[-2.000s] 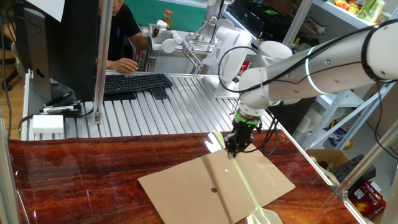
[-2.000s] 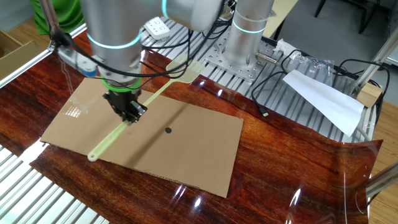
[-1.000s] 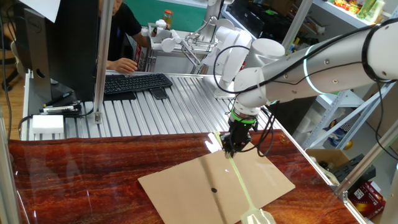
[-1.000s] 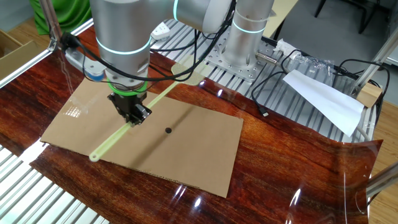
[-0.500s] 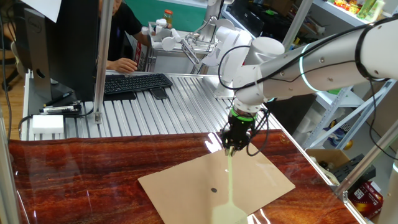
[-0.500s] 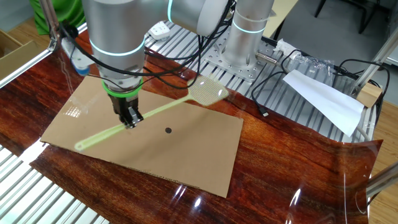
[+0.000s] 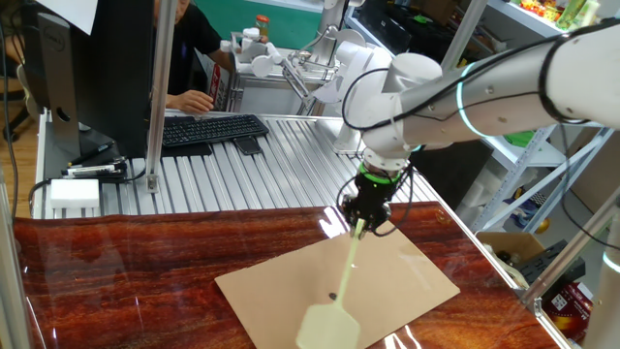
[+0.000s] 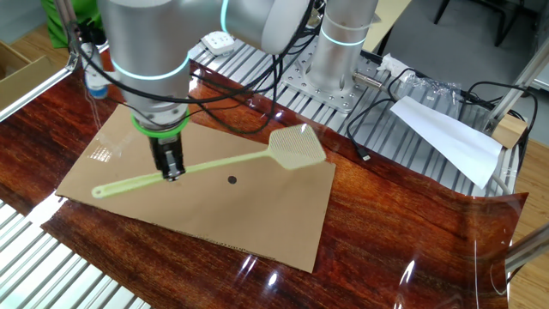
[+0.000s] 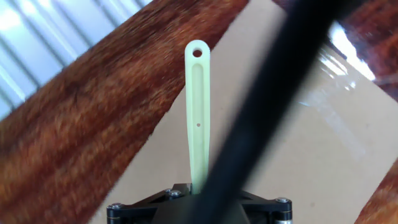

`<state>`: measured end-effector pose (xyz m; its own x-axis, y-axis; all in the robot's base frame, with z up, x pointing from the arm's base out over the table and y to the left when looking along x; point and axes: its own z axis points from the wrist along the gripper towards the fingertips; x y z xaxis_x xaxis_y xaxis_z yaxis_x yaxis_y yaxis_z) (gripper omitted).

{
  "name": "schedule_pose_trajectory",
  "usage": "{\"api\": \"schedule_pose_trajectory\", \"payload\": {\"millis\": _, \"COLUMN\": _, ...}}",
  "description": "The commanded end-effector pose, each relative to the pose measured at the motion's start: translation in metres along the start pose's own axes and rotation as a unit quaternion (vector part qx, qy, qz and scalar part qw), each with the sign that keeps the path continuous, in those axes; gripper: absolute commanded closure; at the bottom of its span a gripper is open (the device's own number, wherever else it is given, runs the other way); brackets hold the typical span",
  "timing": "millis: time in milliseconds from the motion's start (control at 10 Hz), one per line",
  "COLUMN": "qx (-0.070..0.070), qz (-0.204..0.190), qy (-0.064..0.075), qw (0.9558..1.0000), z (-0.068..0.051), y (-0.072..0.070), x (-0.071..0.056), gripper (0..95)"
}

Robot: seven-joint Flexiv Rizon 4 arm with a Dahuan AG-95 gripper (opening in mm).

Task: Swat with a flyswatter

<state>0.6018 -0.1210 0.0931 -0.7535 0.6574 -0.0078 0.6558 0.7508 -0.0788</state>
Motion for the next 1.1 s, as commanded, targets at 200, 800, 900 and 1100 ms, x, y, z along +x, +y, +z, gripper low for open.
{"api": "schedule_pose_trajectory", "payload": {"millis": 200, "qx": 0.005, "qz": 0.076, "qy": 0.000, "qw": 0.9971, "z": 0.002, "y": 0.000, "x": -0.012, "gripper": 95.0}}
{"api": "schedule_pose_trajectory", "payload": {"millis": 800, "qx": -0.006, "qz": 0.144, "qy": 0.002, "qw": 0.9896, "z": 0.014, "y": -0.019, "x": -0.029, "gripper": 95.0}}
{"api": "schedule_pose_trajectory", "payload": {"millis": 900, "qx": -0.006, "qz": 0.146, "qy": 0.002, "qw": 0.9892, "z": 0.014, "y": -0.019, "x": -0.029, "gripper": 95.0}}
{"api": "schedule_pose_trajectory", "payload": {"millis": 1100, "qx": -0.009, "qz": 0.157, "qy": 0.000, "qw": 0.9876, "z": 0.014, "y": -0.019, "x": -0.029, "gripper": 95.0}}
